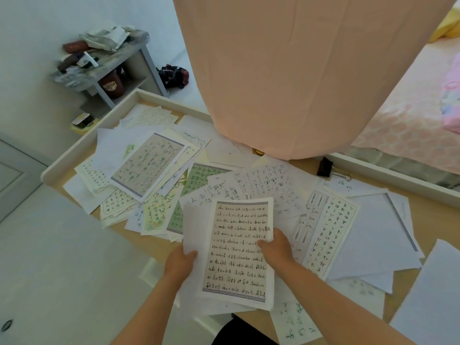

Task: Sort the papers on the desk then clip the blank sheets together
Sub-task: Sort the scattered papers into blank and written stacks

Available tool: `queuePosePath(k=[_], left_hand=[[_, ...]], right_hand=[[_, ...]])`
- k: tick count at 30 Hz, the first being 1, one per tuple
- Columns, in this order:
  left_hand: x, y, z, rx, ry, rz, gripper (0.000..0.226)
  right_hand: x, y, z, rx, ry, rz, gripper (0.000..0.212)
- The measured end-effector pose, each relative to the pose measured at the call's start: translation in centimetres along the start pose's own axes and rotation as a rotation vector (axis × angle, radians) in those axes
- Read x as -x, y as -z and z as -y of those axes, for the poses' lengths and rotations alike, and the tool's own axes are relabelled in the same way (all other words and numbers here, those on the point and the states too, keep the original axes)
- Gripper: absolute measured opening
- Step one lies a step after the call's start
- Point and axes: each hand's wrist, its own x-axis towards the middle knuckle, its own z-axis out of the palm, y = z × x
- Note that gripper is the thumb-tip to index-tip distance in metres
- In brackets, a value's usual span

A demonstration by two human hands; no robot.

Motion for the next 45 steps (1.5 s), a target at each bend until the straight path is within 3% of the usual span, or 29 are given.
queuePosePath(k=[7,10,14,16,19,26,30,32,36,42,45], left_hand=[[2.9,-1.3,-2.1,0.216,-0.056,0.149,0.03],[2.7,-0.3,-2.5,0.276,-0.012,0.169,0.025],[2.2,1.5,-2.8,0.561,0.01,0.386,0.024],[1.5,1.9,-2.7,0.606,0.028,0.444,0.026],[-0.3,1.6,-3.0,0.358,-0.011,0.378,0.034],[-8.2,3.8,-5.7,-0.644,-0.525,-0.054,0.067],[-12.5,4.9,-7.7,-0.834,-0.553,0.092,0.103],[-14.0,5.0,-8.4,-0.853,-0.566,0.151,0.108],[-15.3,4.7,-9.7,-0.813,-0.6,0.171,0.086],[-15.5,5.1,-10.7,-0.558,-0.526,0.382,0.012],[-14.8,5.9,-10.8,-0.338,-0.532,0.458,0.008]], right_hand=[[0.7,-1.6,0.5,0.156,0.105,0.232,0.042],[0.6,-1.2,1.0,0.215,0.182,0.104,0.042],[-1.2,0.6,0.8,0.056,0.111,0.069,0.08],[-0.2,1.4,2.5,-0.098,-0.002,0.19,0.067],[-0.3,1.6,3.4,-0.022,0.014,0.241,0.038],[-0.8,-0.7,4.2,0.5,0.244,-0.126,0.022],[-1.8,-2.1,4.0,0.611,0.25,-0.222,0.019],[-2.3,-2.7,3.7,0.619,0.214,-0.22,0.029],[-2.5,-3.4,3.3,0.565,0.04,-0.175,0.053],[-1.4,-4.1,3.2,0.38,-0.019,-0.236,0.057],[-0.5,-3.7,3.6,0.235,-0.049,-0.221,0.057]])
